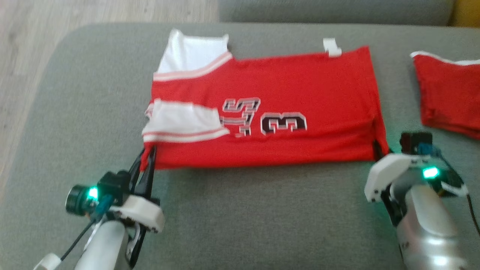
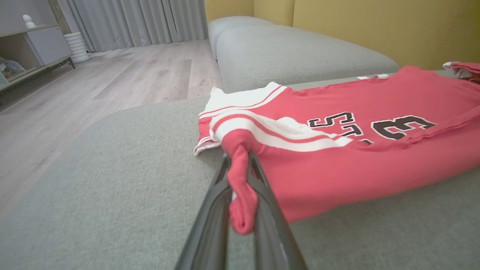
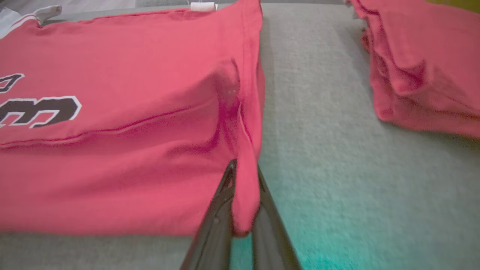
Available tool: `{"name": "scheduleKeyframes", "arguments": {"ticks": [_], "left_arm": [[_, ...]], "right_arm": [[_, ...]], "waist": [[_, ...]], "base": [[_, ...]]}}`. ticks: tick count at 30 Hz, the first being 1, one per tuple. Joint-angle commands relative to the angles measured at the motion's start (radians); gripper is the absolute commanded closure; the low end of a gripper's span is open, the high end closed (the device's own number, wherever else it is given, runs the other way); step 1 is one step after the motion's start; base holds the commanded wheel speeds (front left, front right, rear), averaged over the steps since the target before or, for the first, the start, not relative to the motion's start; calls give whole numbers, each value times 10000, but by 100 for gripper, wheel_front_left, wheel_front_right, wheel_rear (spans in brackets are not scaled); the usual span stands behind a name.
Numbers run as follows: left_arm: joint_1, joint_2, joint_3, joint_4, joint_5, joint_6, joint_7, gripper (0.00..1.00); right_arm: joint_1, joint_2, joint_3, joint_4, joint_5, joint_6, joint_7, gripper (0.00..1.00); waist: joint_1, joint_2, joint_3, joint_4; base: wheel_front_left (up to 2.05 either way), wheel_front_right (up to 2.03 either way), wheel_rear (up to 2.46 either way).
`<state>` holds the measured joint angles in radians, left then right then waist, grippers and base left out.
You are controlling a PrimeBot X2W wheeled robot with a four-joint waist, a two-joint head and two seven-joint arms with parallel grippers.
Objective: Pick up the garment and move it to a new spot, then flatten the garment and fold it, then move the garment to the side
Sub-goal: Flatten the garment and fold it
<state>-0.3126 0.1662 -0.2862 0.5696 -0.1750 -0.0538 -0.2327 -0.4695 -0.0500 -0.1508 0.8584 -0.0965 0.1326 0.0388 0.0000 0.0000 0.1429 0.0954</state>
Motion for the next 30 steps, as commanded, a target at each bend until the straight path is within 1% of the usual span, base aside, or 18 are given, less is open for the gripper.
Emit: {"name": "scheduleKeyframes", "arguments": {"ticks": [1,6,10,13,19,22,24,25,26,27,30], "left_arm": [[-141,412,352,-224,29,-1,89,100],[316,517,338,-299,-95,6,423,100],[906,578,293,-586,-216,23,666,100],[1381,627,224,-842,-301,13,922,100],[2046,655,-119,-1187,-430,-162,1569,100],[2139,645,-158,-1242,-467,-124,1618,100],[2103,656,-159,-1265,-390,31,1549,100],[2053,645,-147,-1296,-343,138,1463,58],[1997,605,-126,-1345,-326,233,1361,17],[1946,560,-99,-1392,-331,313,1270,0],[1753,449,-11,-1588,-335,525,906,0]], "right_arm": [[63,-3,78,-257,103,-19,-117,100],[551,-3,-58,-495,463,-19,-91,100],[1179,-3,80,-945,969,-19,110,100],[1740,-3,197,-1491,1235,-19,425,100],[2884,-3,528,-2869,1840,-19,1310,100],[3225,-3,619,-3432,2012,-19,1571,100],[3338,-3,561,-3728,2107,-19,1572,100],[3369,-3,531,-3862,2169,-19,1539,2],[3384,-3,493,-3972,2308,-19,1500,0],[3382,-3,512,-4088,2407,-19,1431,0],[3282,-3,584,-4542,2621,-19,779,0]], "waist": [[0,0,-381,-211],[0,0,-758,-339],[0,0,-1072,-454],[0,0,-1288,-541],[0,0,-1449,-609],[0,0,-1446,-645],[0,0,-1413,-654],[0,0,-1391,-654],[0,0,-1374,-651],[0,0,-1350,-652],[0,0,-1282,-649]], "base": [[0,0,0],[0,0,0],[0,0,0],[0,0,0],[0,0,0],[0,0,0],[0,0,0],[0,0,0],[0,0,0],[0,0,0],[0,0,0]]}}
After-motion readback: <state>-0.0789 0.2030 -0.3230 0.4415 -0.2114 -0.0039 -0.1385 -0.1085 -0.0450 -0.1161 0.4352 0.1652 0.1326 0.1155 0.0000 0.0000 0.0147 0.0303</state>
